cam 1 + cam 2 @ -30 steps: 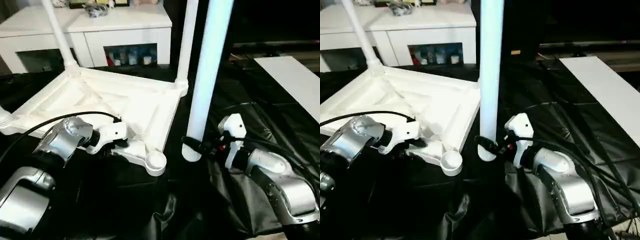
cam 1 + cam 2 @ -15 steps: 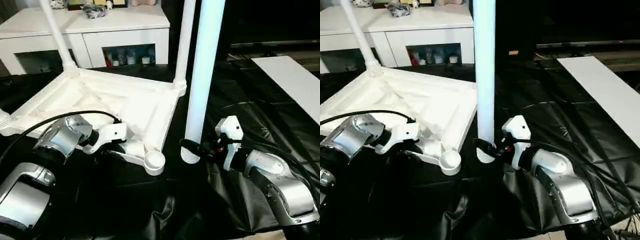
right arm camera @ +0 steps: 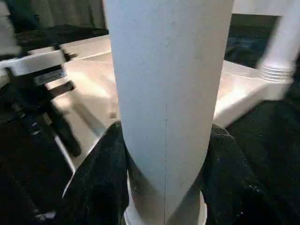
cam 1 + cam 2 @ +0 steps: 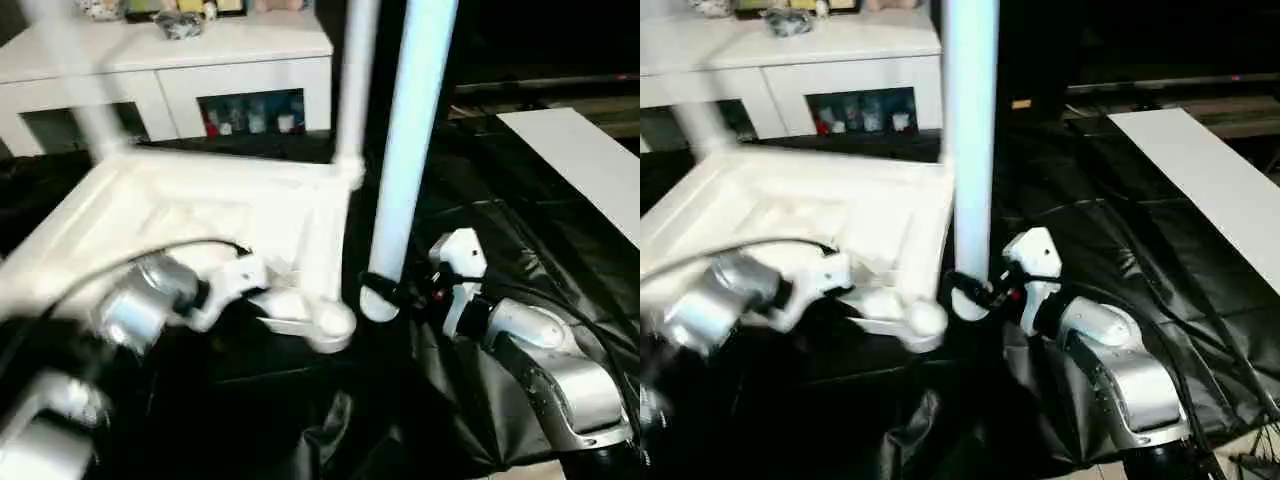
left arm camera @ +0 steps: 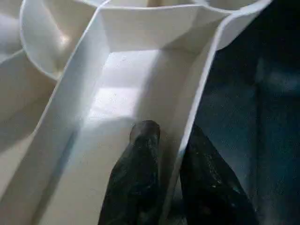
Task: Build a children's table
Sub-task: Insert table leg to table base
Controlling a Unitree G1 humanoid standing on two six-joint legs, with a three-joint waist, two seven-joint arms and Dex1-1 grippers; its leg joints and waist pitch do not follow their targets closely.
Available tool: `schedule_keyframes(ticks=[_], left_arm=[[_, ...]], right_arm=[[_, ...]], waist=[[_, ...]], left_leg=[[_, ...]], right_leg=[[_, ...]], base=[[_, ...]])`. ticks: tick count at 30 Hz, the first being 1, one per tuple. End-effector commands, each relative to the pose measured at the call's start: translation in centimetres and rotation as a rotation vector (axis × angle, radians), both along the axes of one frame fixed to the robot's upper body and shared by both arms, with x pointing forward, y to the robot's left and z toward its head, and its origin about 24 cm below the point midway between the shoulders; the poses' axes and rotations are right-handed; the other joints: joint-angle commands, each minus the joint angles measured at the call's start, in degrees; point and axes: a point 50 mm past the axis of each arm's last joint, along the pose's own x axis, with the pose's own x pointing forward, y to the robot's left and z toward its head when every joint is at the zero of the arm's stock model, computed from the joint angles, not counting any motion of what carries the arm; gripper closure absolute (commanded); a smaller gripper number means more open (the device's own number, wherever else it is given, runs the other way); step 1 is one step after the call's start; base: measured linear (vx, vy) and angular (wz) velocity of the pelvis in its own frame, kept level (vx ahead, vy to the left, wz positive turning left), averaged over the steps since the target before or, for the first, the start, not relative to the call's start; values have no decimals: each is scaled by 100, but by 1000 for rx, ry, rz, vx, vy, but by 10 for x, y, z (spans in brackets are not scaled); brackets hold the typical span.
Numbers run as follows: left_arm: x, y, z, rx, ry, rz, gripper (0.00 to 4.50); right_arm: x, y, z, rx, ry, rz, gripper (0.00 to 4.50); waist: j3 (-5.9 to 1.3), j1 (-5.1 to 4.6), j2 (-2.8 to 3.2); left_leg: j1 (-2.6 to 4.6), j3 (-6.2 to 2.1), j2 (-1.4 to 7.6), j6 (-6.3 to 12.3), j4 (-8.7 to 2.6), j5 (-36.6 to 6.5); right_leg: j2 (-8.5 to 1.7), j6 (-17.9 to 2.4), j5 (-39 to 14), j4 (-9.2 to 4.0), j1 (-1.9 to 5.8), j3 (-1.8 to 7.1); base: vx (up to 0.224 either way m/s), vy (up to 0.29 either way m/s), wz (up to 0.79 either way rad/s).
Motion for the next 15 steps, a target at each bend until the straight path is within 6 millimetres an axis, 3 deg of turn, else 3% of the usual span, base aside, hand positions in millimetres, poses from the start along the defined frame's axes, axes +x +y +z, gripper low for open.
schedule_keyframes(ticks=[1,3,6,7,8,12,15], left_arm=[[-12,4,-18,20,34,135,406],[-19,-2,-18,15,1,160,410],[-27,-14,-15,-4,-39,176,423],[-27,-14,-15,-4,-39,176,423],[-28,-21,-14,-13,-58,216,425],[-20,-35,-9,-81,-102,370,439],[-17,-42,-6,-119,-120,383,443]], right_arm=[[4,-4,6,24,-21,-38,265],[6,-5,7,40,-12,-65,265],[12,-10,5,64,27,-134,265],[12,-10,5,64,27,-134,265],[15,-13,6,98,53,-165,265],[20,-15,9,162,110,-188,265],[19,-12,9,178,138,-152,265]], waist=[[-261,22,-60],[-242,-25,-101],[-229,-76,-91],[-227,-82,-136],[-230,-82,-109],[-238,-93,-117],[-262,-71,-127]], left_leg=[[150,-143,334,157,-462,-1552],[145,-137,323,240,-464,-1550],[136,-148,312,199,-485,-1643],[147,-137,314,194,-482,-1657],[162,-138,310,180,-476,-1667],[139,-131,297,217,-470,-1510],[118,-130,282,261,-445,-1346]], right_leg=[[-344,-1326,-562,-482,148,137],[-337,-1242,-855,-533,139,139],[-320,-1109,-1281,-563,127,138],[-316,-1093,-1332,-578,116,141],[-314,-1061,-1430,-584,98,150],[-284,-1032,-1205,-580,111,135],[-294,-1015,-1024,-587,126,133]], base=[[0,0,0],[0,0,0],[0,0,0],[0,0,0],[0,0,0],[0,0,0],[0,0,0]])
